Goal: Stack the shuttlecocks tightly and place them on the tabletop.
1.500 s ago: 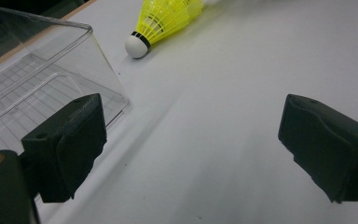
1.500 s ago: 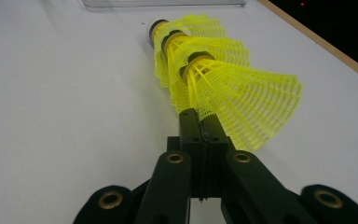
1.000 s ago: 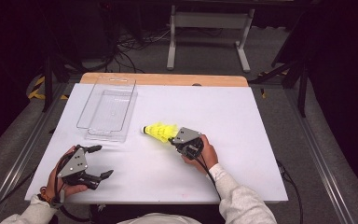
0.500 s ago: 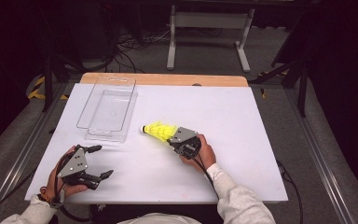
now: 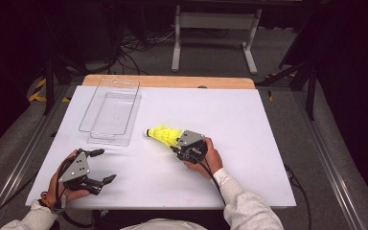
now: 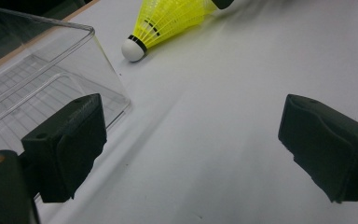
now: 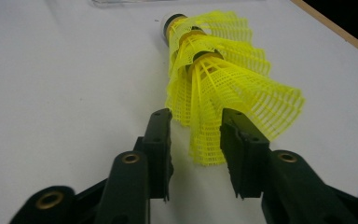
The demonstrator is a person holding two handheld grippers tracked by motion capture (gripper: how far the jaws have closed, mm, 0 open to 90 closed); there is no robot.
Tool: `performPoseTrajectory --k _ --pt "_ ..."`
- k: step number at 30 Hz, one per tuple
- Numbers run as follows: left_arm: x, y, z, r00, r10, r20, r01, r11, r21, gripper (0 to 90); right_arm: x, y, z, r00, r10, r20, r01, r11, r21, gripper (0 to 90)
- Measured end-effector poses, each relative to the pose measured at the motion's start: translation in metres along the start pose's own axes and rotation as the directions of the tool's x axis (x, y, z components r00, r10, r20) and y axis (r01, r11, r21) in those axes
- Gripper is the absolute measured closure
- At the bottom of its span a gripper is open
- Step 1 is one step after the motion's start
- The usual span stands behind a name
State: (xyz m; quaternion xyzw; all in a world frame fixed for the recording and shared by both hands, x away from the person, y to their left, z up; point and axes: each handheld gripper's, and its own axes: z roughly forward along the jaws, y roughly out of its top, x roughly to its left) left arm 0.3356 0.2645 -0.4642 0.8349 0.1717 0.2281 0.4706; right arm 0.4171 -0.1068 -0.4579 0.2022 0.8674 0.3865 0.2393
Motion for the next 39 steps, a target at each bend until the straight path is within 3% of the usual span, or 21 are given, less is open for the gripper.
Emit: performPoseTrajectory --k 6,14,23,31,36,39 --pt "0.0 0.0 -0.001 1.0 0.0 -0.003 0.0 1.0 -0.004 8.6 -0.001 -0.001 -0.008 0.9999 0.01 -0.01 -0.01 0.9999 -0.013 54.2" --pt "-0.001 0.001 -0.001 1.0 0.001 -0.002 -0.001 1.0 -0.005 8.6 0.004 -0.001 -0.033 0.9998 -0.012 0.015 0.013 0.998 -0.062 47.7" --pt "-0.001 0.001 -0.001 1.0 0.0 -0.001 0.0 1.0 -0.008 8.6 0.009 -0.002 -0.054 0.9988 -0.004 0.049 0.009 0.9947 -0.103 40.7" --pt "-0.001 0.001 -0.001 1.0 0.003 0.0 -0.003 1.0 -0.004 8.6 0.021 -0.004 -0.058 0.9978 0.006 0.065 0.002 0.9941 -0.108 32.4" --pt "-0.001 0.001 -0.001 1.0 0.005 0.004 -0.005 1.0 -0.001 8.6 0.031 -0.008 -0.055 0.9954 0.001 0.096 0.008 0.9955 -0.094 18.8" --pt "-0.001 0.001 -0.001 1.0 0.004 0.004 -0.004 1.0 0.0 8.6 0.034 -0.01 -0.054 0.9955 0.01 0.094 0.0 0.9945 -0.105 16.1"
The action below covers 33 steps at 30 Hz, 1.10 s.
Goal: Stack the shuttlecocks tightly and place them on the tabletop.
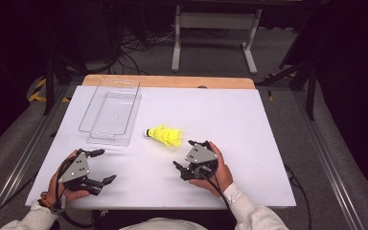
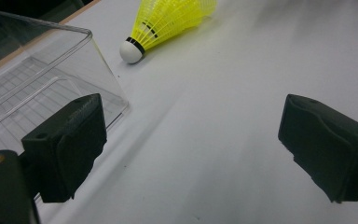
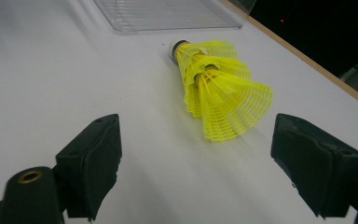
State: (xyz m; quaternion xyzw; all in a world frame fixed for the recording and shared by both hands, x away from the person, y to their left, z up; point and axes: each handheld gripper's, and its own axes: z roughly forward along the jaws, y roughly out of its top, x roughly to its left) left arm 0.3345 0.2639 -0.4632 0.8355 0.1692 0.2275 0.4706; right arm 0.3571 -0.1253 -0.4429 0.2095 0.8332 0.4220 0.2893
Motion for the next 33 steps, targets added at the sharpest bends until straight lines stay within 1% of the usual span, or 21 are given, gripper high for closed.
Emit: performPoseTrajectory --k 2,5,12,16,18,21,24,25,27,30,32,33 --pt "0.0 0.0 0.0 1.0 0.001 0.001 -0.001 1.0 0.0 8.6 0.002 -0.001 0.001 1.0 0.008 -0.003 -0.008 1.0 -0.005 14.5" --pt "-0.001 0.0 0.0 1.0 0.002 0.001 -0.002 1.0 0.001 8.6 0.005 -0.003 0.004 1.0 -0.002 -0.006 0.002 0.9999 -0.012 13.4" --pt "-0.001 0.0 0.0 1.0 -0.001 0.002 0.001 1.0 -0.001 8.6 0.006 -0.007 0.01 0.9998 0.002 -0.018 -0.002 1.0 0.004 11.9" --pt "0.0 0.0 0.001 1.0 -0.002 0.003 0.002 1.0 0.0 8.6 0.005 -0.008 0.013 0.9994 0.009 -0.033 -0.009 0.9999 0.013 11.9" --pt "0.0 0.0 0.002 1.0 0.0 0.003 0.0 1.0 0.003 8.6 0.004 -0.007 0.018 0.9985 0.034 -0.042 -0.033 0.9992 0.02 12.0" --pt "-0.001 0.0 0.001 1.0 0.003 0.003 -0.003 1.0 0.004 8.6 0.006 -0.006 0.024 0.9989 -0.002 -0.048 0.004 0.9994 0.034 12.3" --pt "0.0 0.0 0.002 1.0 -0.001 0.004 0.001 1.0 0.003 8.6 0.005 -0.005 0.028 0.9986 0.008 -0.053 -0.005 0.999 0.044 12.3" --pt "-0.001 0.0 0.002 1.0 0.002 0.005 -0.002 1.0 0.005 8.6 0.003 -0.005 0.028 0.9988 0.015 -0.047 -0.013 0.9989 0.045 12.3" --pt "-0.001 0.0 0.002 1.0 0.003 0.006 -0.003 1.0 0.004 8.6 0.001 -0.004 0.029 0.998 0.038 -0.051 -0.035 0.9985 0.041 12.3" --pt "0.0 0.0 0.002 1.0 0.001 0.005 -0.001 1.0 0.005 8.6 -0.002 -0.003 0.031 0.9977 0.048 -0.047 -0.046 0.9978 0.049 12.3" --pt "0.0 0.0 0.002 1.0 0.0 0.006 0.0 1.0 0.005 8.6 -0.004 -0.002 0.032 0.9966 0.062 -0.054 -0.06 0.9969 0.052 12.3" --pt "0.0 0.0 0.003 1.0 0.001 0.006 -0.001 1.0 0.006 8.6 -0.005 -0.002 0.033 0.9963 0.062 -0.059 -0.059 0.9966 0.058 12.3"
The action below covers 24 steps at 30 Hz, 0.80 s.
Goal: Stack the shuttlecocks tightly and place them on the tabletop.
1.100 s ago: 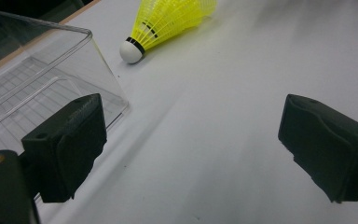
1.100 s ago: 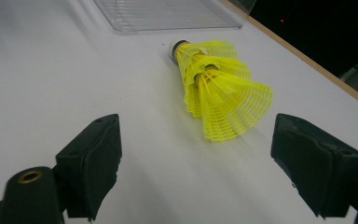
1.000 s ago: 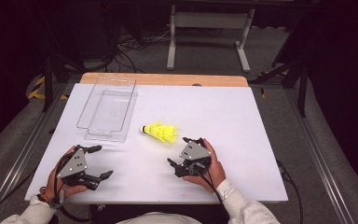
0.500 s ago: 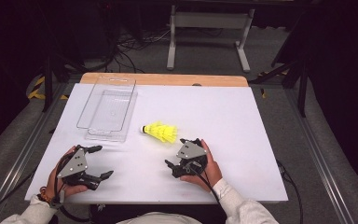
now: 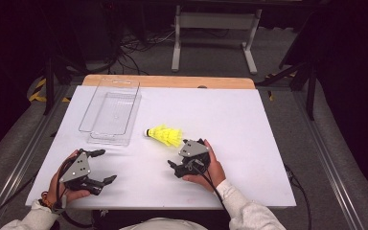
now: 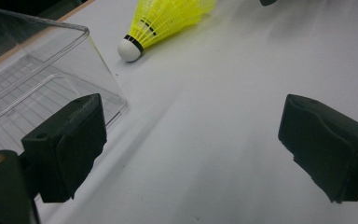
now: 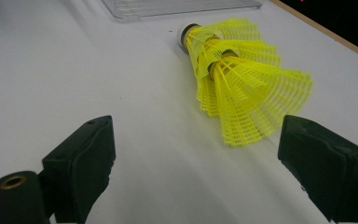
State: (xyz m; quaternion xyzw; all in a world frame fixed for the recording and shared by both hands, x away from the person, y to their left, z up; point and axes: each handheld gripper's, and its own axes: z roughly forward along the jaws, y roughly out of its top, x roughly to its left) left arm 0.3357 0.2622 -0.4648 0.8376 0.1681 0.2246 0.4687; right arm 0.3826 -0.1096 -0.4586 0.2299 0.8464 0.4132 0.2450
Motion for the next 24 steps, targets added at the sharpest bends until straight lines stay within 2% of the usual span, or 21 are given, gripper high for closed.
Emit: performPoseTrajectory --k 3,12,23,24 --pt "0.0 0.0 0.0 1.0 0.003 0.001 -0.003 1.0 0.005 8.6 -0.003 0.002 0.004 0.9998 0.008 -0.02 -0.008 0.9999 0.008 13.0" --pt "0.0 0.0 0.002 1.0 -0.001 0.006 0.0 1.0 0.008 8.6 -0.004 0.009 0.026 0.998 0.03 -0.055 -0.026 0.9969 0.075 18.3" --pt "0.0 0.0 0.002 1.0 -0.005 0.006 0.005 1.0 0.006 8.6 -0.001 0.021 0.044 0.9932 0.083 -0.082 -0.078 0.9947 0.067 25.6" --pt "0.0 0.0 0.002 1.0 -0.002 0.007 0.002 1.0 0.01 8.6 -0.001 0.027 0.048 0.9928 0.094 -0.074 -0.088 0.9926 0.084 26.4"
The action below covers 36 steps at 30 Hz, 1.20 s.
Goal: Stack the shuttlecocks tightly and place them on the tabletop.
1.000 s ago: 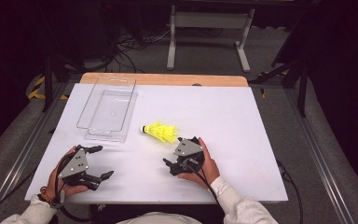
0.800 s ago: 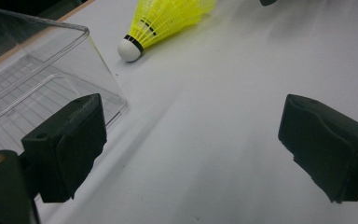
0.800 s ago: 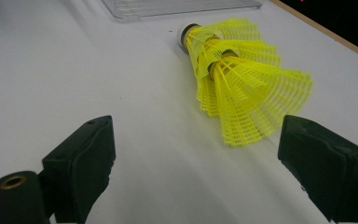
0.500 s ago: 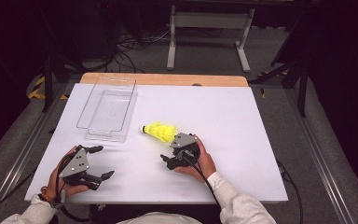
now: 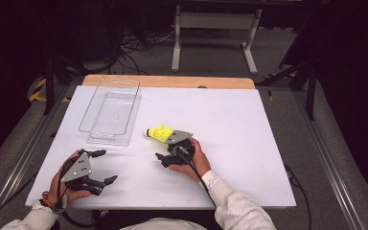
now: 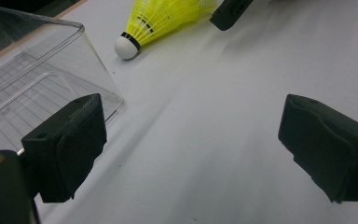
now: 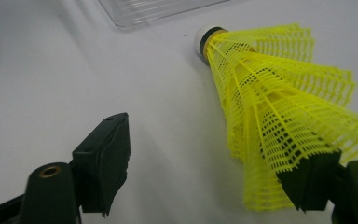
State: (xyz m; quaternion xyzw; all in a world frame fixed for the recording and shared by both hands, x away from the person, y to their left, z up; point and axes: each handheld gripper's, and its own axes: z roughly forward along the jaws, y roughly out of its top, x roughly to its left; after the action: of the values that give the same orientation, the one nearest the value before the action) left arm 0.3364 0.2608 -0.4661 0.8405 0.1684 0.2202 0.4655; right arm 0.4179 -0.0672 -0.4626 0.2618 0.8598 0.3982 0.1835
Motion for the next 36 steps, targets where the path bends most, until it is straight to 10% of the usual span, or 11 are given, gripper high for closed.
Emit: performPoseTrajectory --k 18,26,36 --pt "0.001 0.0 0.0 0.9999 0.007 0.011 -0.007 1.0 0.006 8.6 -0.005 0.017 0.022 0.9926 0.077 0.094 -0.076 0.9969 -0.023 42.6" --pt "0.002 -0.001 0.0 0.9999 0.011 0.012 -0.011 0.9999 0.011 8.5 -0.014 0.024 0.031 0.975 0.125 0.184 -0.121 0.992 -0.034 70.2" --pt "0.002 -0.002 -0.001 0.9999 0.006 0.012 -0.006 1.0 0.007 8.4 -0.015 0.034 0.041 0.977 0.052 0.207 -0.052 0.9986 -0.006 80.2"
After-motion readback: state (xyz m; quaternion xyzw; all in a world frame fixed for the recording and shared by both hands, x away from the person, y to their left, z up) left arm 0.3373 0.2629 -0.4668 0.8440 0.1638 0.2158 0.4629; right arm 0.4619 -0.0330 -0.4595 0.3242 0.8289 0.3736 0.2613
